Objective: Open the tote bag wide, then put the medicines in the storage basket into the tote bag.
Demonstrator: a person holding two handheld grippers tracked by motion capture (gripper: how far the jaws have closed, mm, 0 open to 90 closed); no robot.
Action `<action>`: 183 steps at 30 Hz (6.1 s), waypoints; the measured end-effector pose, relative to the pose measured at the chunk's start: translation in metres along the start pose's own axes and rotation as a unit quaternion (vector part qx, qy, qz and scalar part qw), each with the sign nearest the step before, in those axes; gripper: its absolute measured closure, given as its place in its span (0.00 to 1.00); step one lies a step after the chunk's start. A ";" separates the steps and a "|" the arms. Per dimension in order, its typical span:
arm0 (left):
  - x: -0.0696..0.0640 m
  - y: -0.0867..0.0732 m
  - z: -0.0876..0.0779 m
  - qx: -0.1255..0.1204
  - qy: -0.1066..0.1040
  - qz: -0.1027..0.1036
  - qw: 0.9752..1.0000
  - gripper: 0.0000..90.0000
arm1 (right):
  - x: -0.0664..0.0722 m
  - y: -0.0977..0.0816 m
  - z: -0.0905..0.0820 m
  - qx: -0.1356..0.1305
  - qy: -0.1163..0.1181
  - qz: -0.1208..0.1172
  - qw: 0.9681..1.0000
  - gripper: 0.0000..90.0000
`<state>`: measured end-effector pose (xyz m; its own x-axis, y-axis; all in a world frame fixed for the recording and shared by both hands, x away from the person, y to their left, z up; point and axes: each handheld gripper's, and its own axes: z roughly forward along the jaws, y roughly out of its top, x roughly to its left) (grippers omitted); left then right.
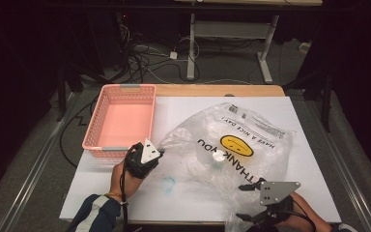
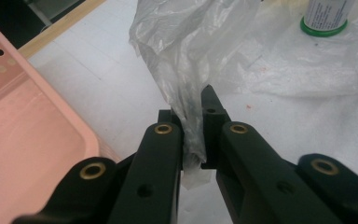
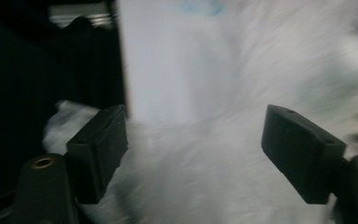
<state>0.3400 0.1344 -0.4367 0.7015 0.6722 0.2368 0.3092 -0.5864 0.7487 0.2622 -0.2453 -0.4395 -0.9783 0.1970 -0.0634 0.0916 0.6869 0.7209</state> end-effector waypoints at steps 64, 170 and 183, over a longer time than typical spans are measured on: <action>0.010 0.020 -0.027 -0.094 -0.006 -0.014 0.995 0.95 | -0.046 0.032 -0.049 -0.161 -0.224 -0.009 0.961 1.00; 0.121 0.225 0.028 -0.123 0.173 -0.048 0.976 0.88 | -0.281 0.085 -0.122 -0.133 -0.475 0.195 0.848 1.00; 0.124 0.208 0.031 -0.150 0.062 -0.105 0.981 0.32 | -0.291 0.061 -0.119 -0.108 -0.478 0.229 0.841 1.00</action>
<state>0.5112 0.0819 -0.2702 0.5533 0.8248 0.1165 0.2237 -0.2819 0.9330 0.5300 -0.3437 -0.2946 -0.2426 0.9501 -0.1963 0.2822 0.2627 0.9227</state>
